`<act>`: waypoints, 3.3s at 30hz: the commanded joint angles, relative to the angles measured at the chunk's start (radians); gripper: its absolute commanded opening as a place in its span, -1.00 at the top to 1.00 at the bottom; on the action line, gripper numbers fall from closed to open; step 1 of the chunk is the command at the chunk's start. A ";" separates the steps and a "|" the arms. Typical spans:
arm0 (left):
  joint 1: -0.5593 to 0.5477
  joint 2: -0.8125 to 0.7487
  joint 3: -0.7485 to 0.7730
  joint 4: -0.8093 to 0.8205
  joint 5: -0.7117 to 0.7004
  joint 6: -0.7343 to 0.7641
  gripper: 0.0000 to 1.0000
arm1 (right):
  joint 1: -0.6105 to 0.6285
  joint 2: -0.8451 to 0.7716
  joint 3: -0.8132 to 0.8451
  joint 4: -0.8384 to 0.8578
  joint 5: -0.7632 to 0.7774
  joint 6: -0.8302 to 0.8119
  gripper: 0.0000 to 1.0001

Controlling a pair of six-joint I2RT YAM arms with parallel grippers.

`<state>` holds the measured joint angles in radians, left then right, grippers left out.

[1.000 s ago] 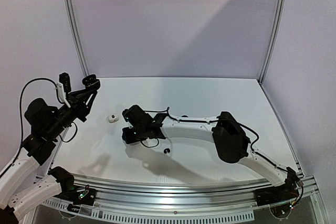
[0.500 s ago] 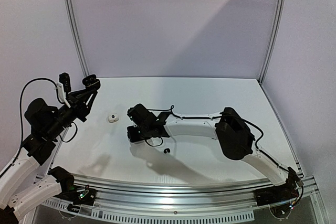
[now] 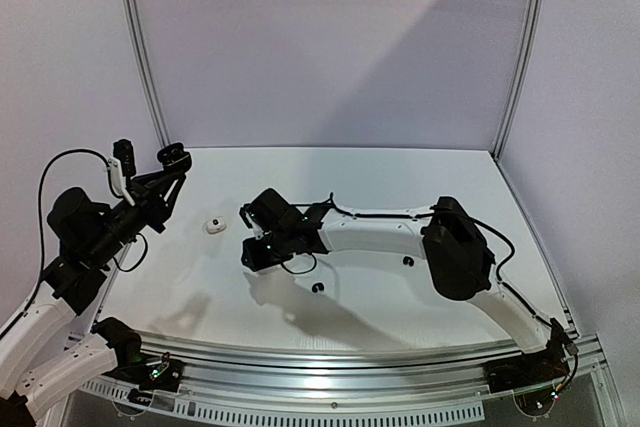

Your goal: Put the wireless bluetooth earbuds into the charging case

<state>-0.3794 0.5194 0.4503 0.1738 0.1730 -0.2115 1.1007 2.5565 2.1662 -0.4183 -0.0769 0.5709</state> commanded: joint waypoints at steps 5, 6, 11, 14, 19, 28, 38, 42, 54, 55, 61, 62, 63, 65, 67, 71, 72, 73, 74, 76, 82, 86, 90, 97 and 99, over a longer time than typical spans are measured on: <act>0.013 0.005 -0.010 0.011 0.008 -0.005 1.00 | -0.006 -0.133 0.036 0.063 0.059 -0.037 0.21; 0.012 0.005 -0.010 0.010 0.009 -0.005 1.00 | -0.007 -0.128 0.039 0.042 0.128 -0.030 0.10; 0.013 0.008 -0.011 0.009 0.012 -0.007 1.00 | -0.012 -0.038 0.121 -0.078 0.260 0.039 -0.19; 0.013 0.011 -0.010 0.012 0.013 -0.009 1.00 | -0.009 0.021 0.158 -0.086 0.285 0.077 -0.16; 0.013 0.013 -0.010 0.011 0.016 -0.012 1.00 | -0.007 0.073 0.182 -0.078 0.322 0.078 -0.10; 0.013 0.013 -0.011 0.014 0.016 -0.013 1.00 | 0.008 0.127 0.182 -0.098 0.367 0.020 -0.15; 0.012 0.018 -0.012 0.021 0.015 -0.012 1.00 | 0.034 0.166 0.184 -0.109 0.358 -0.022 0.17; 0.012 0.016 -0.014 0.017 0.014 -0.014 1.00 | 0.038 0.166 0.182 -0.122 0.356 -0.025 0.42; 0.013 0.015 -0.009 0.016 0.016 -0.010 1.00 | 0.039 0.021 -0.025 -0.078 0.317 -0.044 0.80; 0.013 0.015 -0.009 0.015 0.016 -0.009 1.00 | 0.038 0.000 -0.045 -0.080 0.316 -0.044 0.81; 0.013 0.019 -0.010 0.017 0.021 -0.011 1.00 | 0.035 -0.093 -0.178 -0.034 0.330 -0.053 0.77; 0.013 0.020 -0.009 0.018 0.023 -0.011 1.00 | 0.034 -0.101 -0.181 -0.030 0.327 -0.056 0.75; 0.013 0.022 -0.007 0.018 0.025 -0.011 1.00 | 0.034 -0.108 -0.179 -0.030 0.327 -0.062 0.73; 0.013 0.022 -0.007 0.019 0.024 -0.011 1.00 | 0.028 -0.115 -0.172 -0.027 0.325 -0.069 0.71; 0.012 0.022 -0.006 0.018 0.026 -0.011 1.00 | 0.024 -0.121 -0.164 0.000 0.316 -0.068 0.69; 0.013 0.022 -0.006 0.016 0.029 -0.013 1.00 | 0.021 -0.117 -0.142 0.100 0.251 -0.097 0.66; 0.013 0.021 -0.006 0.016 0.029 -0.011 1.00 | 0.019 -0.112 -0.127 0.121 0.231 -0.106 0.66; 0.013 0.021 -0.005 0.015 0.028 -0.012 1.00 | 0.020 -0.094 -0.104 0.129 0.216 -0.110 0.65; 0.013 0.021 -0.004 0.014 0.028 -0.010 1.00 | 0.019 -0.080 -0.073 0.127 0.207 -0.110 0.65; 0.013 0.018 -0.003 0.010 0.028 -0.009 1.00 | 0.016 -0.037 -0.009 0.117 0.195 -0.107 0.65; 0.012 0.015 -0.002 0.001 0.029 -0.009 1.00 | 0.005 0.073 0.079 0.129 0.231 -0.075 0.28; 0.013 0.017 -0.007 0.005 0.035 -0.015 1.00 | 0.000 0.105 0.123 0.112 0.282 -0.089 0.02; 0.013 0.018 -0.006 0.010 0.039 -0.015 1.00 | -0.005 0.142 0.164 0.074 0.308 -0.105 -0.16; 0.012 0.018 -0.008 0.007 0.038 -0.015 1.00 | -0.004 0.160 0.161 0.051 0.306 -0.144 -0.11; 0.013 0.019 -0.008 0.007 0.038 -0.013 1.00 | 0.002 0.162 0.157 0.034 0.309 -0.175 -0.08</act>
<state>-0.3786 0.5381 0.4477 0.1734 0.2020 -0.2188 1.0985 2.6919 2.2993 -0.3435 0.2119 0.4477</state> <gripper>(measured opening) 0.229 0.551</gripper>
